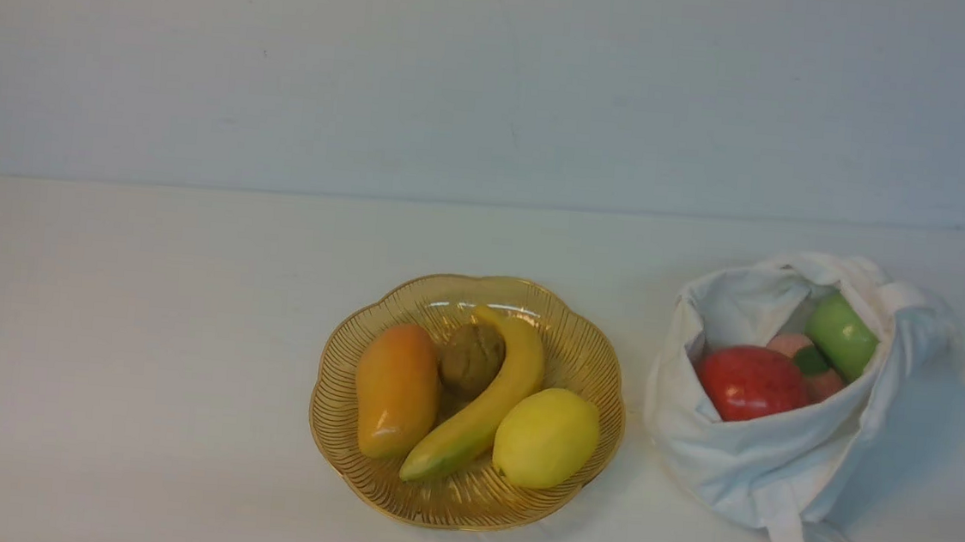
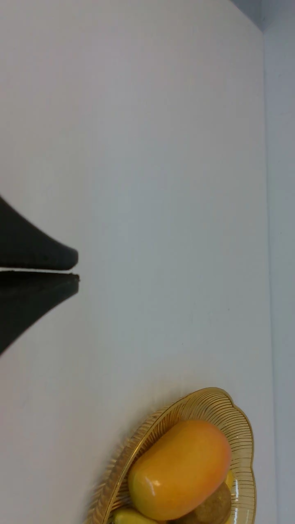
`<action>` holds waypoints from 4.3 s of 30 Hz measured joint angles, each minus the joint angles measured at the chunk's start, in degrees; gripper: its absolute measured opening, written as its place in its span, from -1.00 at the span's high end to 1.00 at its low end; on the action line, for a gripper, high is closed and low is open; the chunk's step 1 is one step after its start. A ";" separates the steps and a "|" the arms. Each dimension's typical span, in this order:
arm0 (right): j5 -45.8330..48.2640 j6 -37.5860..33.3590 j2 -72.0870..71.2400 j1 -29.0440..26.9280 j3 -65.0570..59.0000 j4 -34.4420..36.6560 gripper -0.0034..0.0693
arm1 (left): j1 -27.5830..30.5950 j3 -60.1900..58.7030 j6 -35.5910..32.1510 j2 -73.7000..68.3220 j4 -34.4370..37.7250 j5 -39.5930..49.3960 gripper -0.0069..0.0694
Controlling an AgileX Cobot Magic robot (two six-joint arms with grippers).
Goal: Take the fruit out of the cloth bag on the white table and place them on a plate.
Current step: 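Reach into the cloth bag and grasp a fruit inside it with the right gripper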
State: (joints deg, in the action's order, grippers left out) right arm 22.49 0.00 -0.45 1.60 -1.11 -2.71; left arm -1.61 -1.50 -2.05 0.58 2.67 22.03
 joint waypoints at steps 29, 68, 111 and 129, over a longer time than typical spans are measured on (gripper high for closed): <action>0.00 0.00 0.00 0.00 0.00 0.00 0.94 | 0.00 0.00 0.00 0.00 0.00 0.00 0.84; -25.92 12.88 0.00 0.00 0.80 37.85 0.94 | 0.00 0.00 -0.01 0.00 0.00 0.00 0.84; 36.87 9.19 98.23 21.06 78.98 -0.92 -0.50 | 0.00 0.00 -0.01 0.00 0.00 0.00 0.84; 43.23 13.09 102.99 21.06 79.00 -1.35 -0.92 | 0.00 0.00 -0.01 0.00 0.00 0.00 0.84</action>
State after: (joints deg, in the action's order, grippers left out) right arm 65.72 13.09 102.54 22.66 77.89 -4.06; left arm -1.61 -1.50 -2.06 0.58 2.67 22.03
